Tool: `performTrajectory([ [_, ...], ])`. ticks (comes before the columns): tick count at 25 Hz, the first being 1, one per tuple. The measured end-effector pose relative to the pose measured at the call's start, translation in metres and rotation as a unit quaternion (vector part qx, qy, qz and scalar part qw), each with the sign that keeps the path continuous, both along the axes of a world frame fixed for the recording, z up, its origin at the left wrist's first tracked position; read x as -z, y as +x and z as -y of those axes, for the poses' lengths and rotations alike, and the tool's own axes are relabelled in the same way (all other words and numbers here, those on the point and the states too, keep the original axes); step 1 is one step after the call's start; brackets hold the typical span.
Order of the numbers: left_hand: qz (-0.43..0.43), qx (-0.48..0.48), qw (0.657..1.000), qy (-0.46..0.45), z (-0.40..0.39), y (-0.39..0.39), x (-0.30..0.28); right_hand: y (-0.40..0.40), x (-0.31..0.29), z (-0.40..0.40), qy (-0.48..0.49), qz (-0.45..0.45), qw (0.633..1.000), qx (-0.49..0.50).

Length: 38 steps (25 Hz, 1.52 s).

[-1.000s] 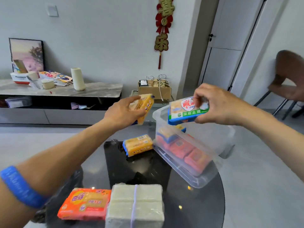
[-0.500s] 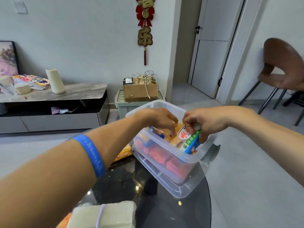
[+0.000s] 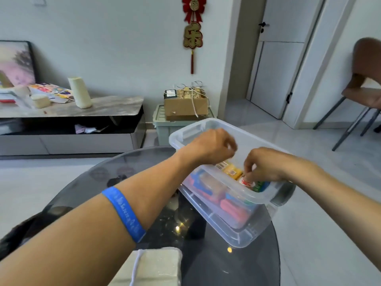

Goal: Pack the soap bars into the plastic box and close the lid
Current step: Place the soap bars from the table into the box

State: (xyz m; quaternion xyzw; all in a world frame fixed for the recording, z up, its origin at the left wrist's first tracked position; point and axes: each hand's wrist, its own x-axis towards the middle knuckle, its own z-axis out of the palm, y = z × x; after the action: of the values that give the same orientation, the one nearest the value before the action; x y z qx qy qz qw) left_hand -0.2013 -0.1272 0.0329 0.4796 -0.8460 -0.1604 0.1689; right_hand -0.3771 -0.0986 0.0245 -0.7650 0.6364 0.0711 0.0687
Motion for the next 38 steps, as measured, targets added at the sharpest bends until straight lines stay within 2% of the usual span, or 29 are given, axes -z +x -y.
performTrajectory([
  [1, -0.106, -0.021, 0.993, -0.041, -0.007, 0.021, -0.005, -0.002, -0.002, -0.005, -0.04, 0.047, 0.998, 0.001],
  [2, -0.172, -0.044, 0.982, -0.067, -0.012, 0.045, -0.007, -0.005, -0.006, -0.01, -0.073, 0.085, 0.994, 0.002],
  [3, -0.193, -0.064, 0.976, -0.076, -0.018, 0.074, -0.007, -0.004, -0.012, -0.014, -0.098, 0.11, 0.989, -0.001],
  [4, -0.176, -0.083, 0.978, -0.077, -0.023, 0.104, -0.003, 0.001, -0.019, -0.019, -0.12, 0.129, 0.984, -0.002],
  [6, -0.087, -0.123, 0.986, -0.071, -0.036, 0.161, 0.007, 0.022, -0.033, -0.024, -0.167, 0.181, 0.969, 0.008],
  [9, -0.017, -0.154, 0.988, 0.015, -0.054, 0.212, 0.019, 0.072, -0.053, -0.03, -0.216, 0.196, 0.956, -0.037],
  [12, 0.133, -0.085, 0.985, 0.075, -0.075, 0.228, 0.029, 0.122, -0.058, -0.041, -0.237, 0.168, 0.947, -0.139],
  [14, 0.229, -0.025, 0.968, 0.098, -0.094, 0.238, 0.03, 0.154, -0.051, -0.047, -0.223, 0.146, 0.943, -0.201],
  [17, 0.221, 0.006, 0.968, 0.116, -0.117, 0.261, 0.03, 0.19, -0.03, -0.039, -0.172, 0.075, 0.95, -0.248],
  [20, 0.187, -0.007, 0.97, 0.156, -0.132, 0.282, 0.034, 0.214, 0.002, -0.018, -0.089, -0.024, 0.971, -0.223],
  [23, 0.257, 0.012, 0.943, 0.209, -0.151, 0.287, 0.053, 0.233, 0.032, 0.001, 0.028, -0.011, 0.987, -0.159],
  [25, 0.326, 0.041, 0.929, 0.168, -0.165, 0.285, 0.07, 0.241, 0.045, 0.008, 0.056, -0.033, 0.987, -0.147],
  [27, 0.352, 0.077, 0.928, 0.096, -0.174, 0.289, 0.085, 0.246, 0.059, 0.009, 0.052, -0.081, 0.987, -0.124],
  [30, 0.312, 0.06, 0.947, 0.034, -0.172, 0.3, 0.097, 0.249, 0.078, 0.012, 0.039, -0.095, 0.99, -0.091],
  [34, 0.244, -0.094, 0.965, -0.027, -0.169, 0.299, 0.111, 0.244, 0.072, -0.006, -0.04, -0.091, 0.987, -0.127],
  [36, 0.208, -0.163, 0.964, -0.003, -0.166, 0.293, 0.116, 0.241, 0.059, -0.026, -0.021, -0.03, 0.992, -0.121],
  [38, 0.096, -0.248, 0.963, 0.044, -0.16, 0.288, 0.114, 0.233, 0.036, -0.049, -0.008, 0.062, 0.991, -0.114],
])
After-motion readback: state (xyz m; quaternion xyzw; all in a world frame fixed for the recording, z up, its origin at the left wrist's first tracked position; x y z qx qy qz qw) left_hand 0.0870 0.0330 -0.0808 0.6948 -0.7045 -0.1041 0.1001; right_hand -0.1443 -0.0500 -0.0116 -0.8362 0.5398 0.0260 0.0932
